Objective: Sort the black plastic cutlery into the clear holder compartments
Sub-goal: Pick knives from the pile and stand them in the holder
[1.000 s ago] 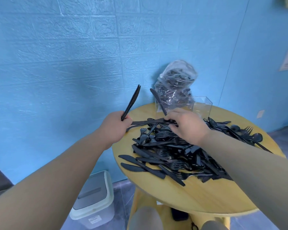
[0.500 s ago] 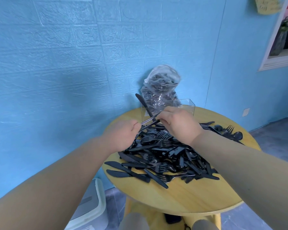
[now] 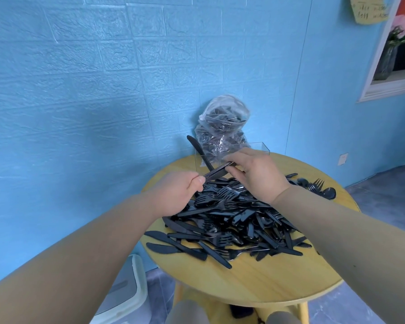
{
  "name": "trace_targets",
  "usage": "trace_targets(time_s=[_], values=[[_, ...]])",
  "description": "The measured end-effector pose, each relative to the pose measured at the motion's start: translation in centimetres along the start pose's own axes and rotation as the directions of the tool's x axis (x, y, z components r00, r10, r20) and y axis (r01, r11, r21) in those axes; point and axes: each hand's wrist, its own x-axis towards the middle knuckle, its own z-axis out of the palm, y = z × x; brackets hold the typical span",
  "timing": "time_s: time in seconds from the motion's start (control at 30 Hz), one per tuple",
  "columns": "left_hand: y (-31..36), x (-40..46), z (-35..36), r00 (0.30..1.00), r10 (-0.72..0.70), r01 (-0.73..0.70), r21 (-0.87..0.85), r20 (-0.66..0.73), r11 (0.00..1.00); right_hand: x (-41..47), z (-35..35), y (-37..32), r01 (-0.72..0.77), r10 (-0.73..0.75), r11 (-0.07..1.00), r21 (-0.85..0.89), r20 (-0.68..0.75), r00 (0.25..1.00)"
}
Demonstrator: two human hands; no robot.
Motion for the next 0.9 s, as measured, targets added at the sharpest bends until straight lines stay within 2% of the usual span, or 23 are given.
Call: trace_targets(time_s=[0.33,0.47,0.53,0.57,0.6,0.63,0.7,0.77,0.83,0.9], values=[[-0.4,1.2,-0.9,0.998,-0.024,0.018,0.111,0.056,0.994,0.3,1.4,0.7,0.066,-0.066,0.998,-0.023,0.009,0.998],[-0.3,2.1,-0.3,1.000,0.031,-0.028,0.231,-0.008,0.973,0.6,1.5,1.4,-0.029,0.030,0.998,0.056,-0.018,0.999],[-0.4,2.7,-0.1,0.996,0.037,-0.020,0.201,-0.080,0.979,0.9,1.5,1.6,-0.064,0.073,0.991,0.117,-0.069,0.995],[-0.4,3.1,0.0,0.994,0.028,-0.010,0.173,-0.103,0.985,1.2,1.5,1.6,-0.138,0.156,0.971,0.195,-0.082,0.984],[-0.4,3.5,0.0,0.993,0.021,-0.004,0.145,-0.113,0.989,1.7,1.4,1.6,-0.259,0.293,0.910,0.324,-0.060,0.954],[-0.5,4.0,0.0,0.993,0.022,-0.008,0.117,-0.117,0.993,2.2,1.3,1.5,-0.373,0.430,0.790,0.487,-0.006,0.903],[-0.6,5.0,0.0,0.991,0.031,-0.022,0.069,-0.132,0.997,3.6,1.5,1.4,-0.448,0.590,0.502,0.740,0.086,0.803],[-0.7,6.2,-0.2,0.987,0.037,-0.032,0.037,-0.158,0.999,5.2,1.6,1.1,-0.424,0.652,0.267,0.865,0.162,0.741],[-0.7,7.3,-0.6,0.984,0.045,-0.042,0.021,-0.175,0.999,6.7,1.7,0.9,-0.373,0.649,0.071,0.925,0.241,0.722],[-1.1,8.6,-1.1,0.982,0.049,-0.045,0.023,-0.181,0.999,8.2,1.9,1.0,-0.348,0.626,0.014,0.937,0.263,0.734]])
